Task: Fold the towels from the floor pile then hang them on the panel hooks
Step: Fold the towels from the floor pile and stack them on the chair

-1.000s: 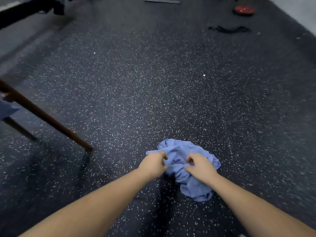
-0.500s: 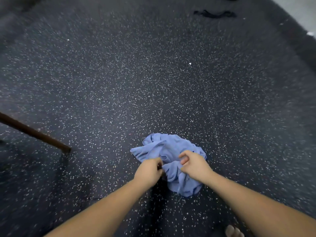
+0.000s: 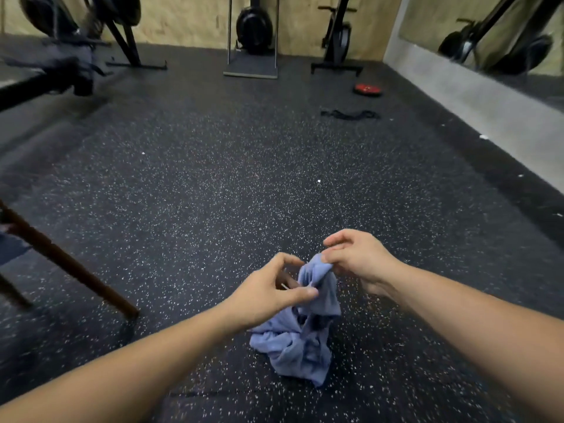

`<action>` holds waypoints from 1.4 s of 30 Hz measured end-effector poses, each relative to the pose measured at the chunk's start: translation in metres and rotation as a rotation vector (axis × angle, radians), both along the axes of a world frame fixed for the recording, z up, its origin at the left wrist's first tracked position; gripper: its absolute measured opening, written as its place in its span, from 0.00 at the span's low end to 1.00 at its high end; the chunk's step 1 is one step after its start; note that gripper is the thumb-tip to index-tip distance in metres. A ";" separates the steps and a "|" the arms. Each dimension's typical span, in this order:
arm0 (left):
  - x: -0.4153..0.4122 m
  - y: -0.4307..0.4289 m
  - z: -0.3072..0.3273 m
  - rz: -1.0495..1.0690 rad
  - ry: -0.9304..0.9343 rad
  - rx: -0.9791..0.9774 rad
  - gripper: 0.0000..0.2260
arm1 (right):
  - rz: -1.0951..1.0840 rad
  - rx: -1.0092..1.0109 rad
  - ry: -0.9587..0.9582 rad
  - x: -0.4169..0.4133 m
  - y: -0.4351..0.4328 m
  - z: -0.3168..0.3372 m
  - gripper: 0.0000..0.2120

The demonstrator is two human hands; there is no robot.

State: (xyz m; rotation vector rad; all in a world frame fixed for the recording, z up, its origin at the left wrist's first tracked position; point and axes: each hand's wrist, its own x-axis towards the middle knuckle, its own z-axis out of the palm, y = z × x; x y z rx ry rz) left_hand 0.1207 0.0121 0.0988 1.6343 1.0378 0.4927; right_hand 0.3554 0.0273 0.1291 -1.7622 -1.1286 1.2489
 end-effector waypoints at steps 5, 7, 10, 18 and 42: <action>-0.004 -0.022 0.078 0.006 0.048 0.395 0.22 | -0.035 0.093 0.094 -0.018 -0.018 0.064 0.14; -0.004 -0.026 0.110 0.032 0.008 0.450 0.16 | -0.035 0.121 0.118 -0.027 -0.027 0.086 0.15; -0.006 -0.028 0.150 0.096 -0.091 0.432 0.07 | -0.015 0.124 0.212 -0.041 -0.041 0.115 0.14; -0.033 -0.045 0.207 0.256 -0.239 0.366 0.18 | 0.112 0.558 -0.057 -0.077 -0.086 0.173 0.18; -0.108 -0.029 0.228 0.287 -0.281 0.453 0.06 | 0.410 0.547 -0.482 -0.075 -0.076 0.136 0.06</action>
